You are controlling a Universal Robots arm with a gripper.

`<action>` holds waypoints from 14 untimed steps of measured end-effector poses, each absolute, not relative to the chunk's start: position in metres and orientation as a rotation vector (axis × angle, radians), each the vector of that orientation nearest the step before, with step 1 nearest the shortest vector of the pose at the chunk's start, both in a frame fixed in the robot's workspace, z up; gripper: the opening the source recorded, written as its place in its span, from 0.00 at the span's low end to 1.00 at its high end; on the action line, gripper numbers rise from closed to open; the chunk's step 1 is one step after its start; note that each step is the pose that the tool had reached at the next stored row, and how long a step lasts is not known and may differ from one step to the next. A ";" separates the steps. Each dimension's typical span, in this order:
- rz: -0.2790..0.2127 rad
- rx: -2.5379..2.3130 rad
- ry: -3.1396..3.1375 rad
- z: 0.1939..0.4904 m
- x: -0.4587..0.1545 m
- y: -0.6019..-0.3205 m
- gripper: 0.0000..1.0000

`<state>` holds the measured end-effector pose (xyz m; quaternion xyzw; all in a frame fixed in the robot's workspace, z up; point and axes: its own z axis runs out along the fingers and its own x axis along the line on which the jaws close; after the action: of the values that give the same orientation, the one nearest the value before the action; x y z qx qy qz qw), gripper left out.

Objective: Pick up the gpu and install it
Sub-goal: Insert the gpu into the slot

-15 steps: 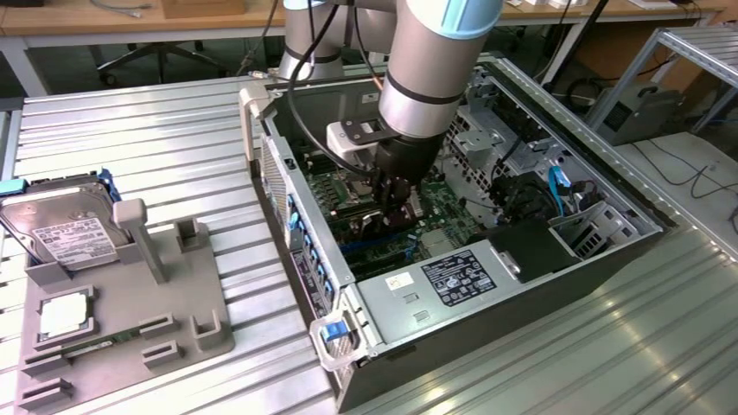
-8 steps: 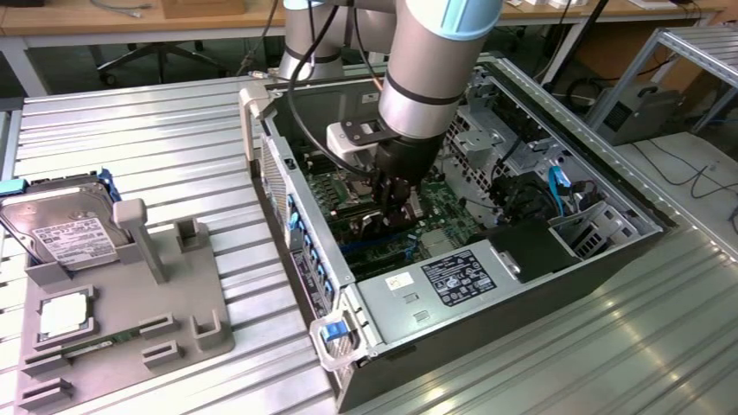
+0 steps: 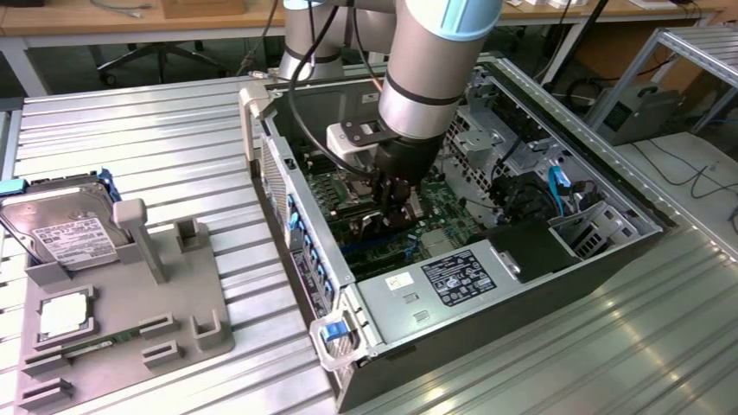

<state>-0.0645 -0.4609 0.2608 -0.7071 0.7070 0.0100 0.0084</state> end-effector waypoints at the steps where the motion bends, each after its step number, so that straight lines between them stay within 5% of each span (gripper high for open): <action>1: 0.031 -2.213 2.206 0.261 -0.065 -0.461 0.27; 14: 0.031 -2.217 2.202 0.258 -0.065 -0.461 0.27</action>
<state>-0.0646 -0.4609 0.2577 -0.7096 0.7045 0.0100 0.0084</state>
